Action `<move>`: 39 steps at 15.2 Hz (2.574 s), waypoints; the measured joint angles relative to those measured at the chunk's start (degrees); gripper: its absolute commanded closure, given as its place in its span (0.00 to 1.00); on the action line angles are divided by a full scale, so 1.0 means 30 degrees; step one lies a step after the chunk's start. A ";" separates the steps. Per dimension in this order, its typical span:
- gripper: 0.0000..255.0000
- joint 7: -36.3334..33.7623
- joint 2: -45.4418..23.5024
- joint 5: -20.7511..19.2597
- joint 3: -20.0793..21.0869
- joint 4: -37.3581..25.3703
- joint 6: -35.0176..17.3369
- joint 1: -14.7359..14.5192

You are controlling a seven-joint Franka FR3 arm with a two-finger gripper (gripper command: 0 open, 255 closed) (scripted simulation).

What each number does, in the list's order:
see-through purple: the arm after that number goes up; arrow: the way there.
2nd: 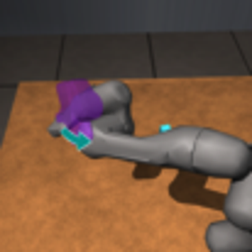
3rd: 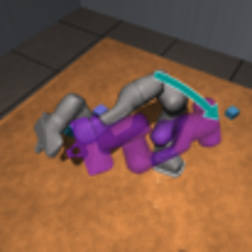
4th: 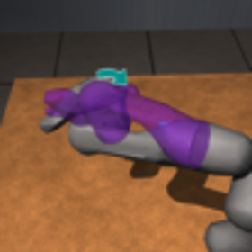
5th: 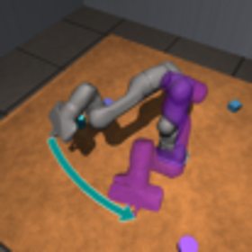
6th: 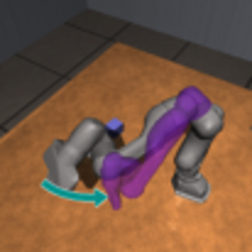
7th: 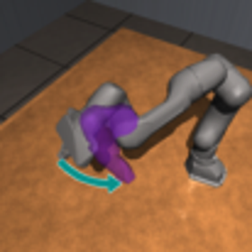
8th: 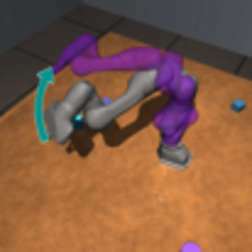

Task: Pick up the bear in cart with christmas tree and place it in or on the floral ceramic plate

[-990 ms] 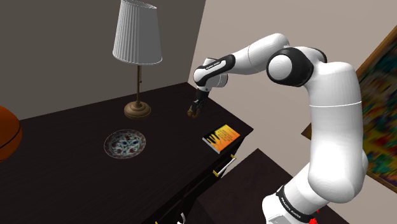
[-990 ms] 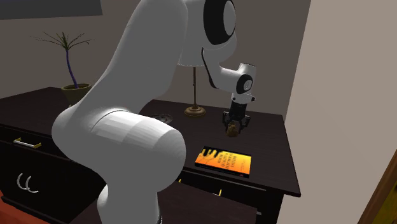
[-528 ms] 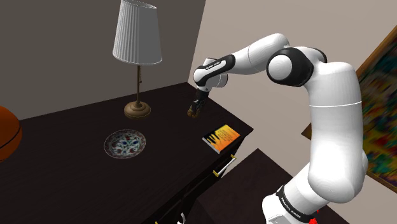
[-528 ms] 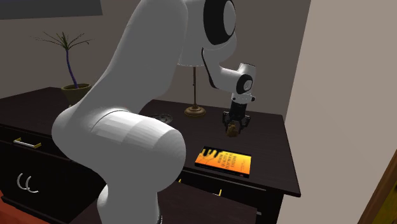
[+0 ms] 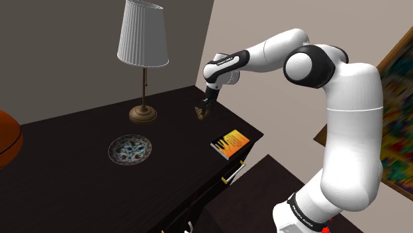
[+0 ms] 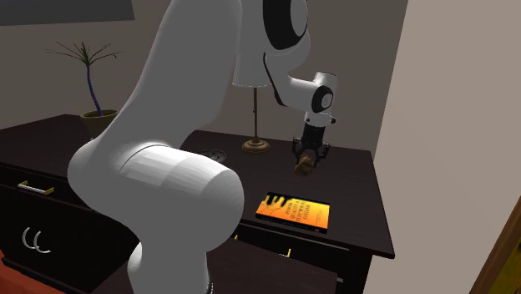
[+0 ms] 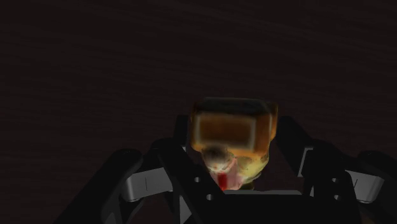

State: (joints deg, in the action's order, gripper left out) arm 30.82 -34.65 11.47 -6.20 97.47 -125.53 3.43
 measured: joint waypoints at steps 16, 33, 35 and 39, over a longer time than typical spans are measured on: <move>1.00 -0.1855 0.2237 -0.0399 0.0223 0.0526 0.1517 -0.1304; 1.00 -0.8504 0.2135 -0.0717 0.2073 0.0777 0.0283 -0.6202; 1.00 -0.9358 0.1770 -0.0793 0.2283 0.0261 0.0319 -0.6824; 1.00 -1.0892 0.1157 -0.0959 0.2607 -0.0734 0.0502 -0.7939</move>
State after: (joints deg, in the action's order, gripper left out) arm -1.86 -31.18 8.59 1.62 95.27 -124.02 -20.39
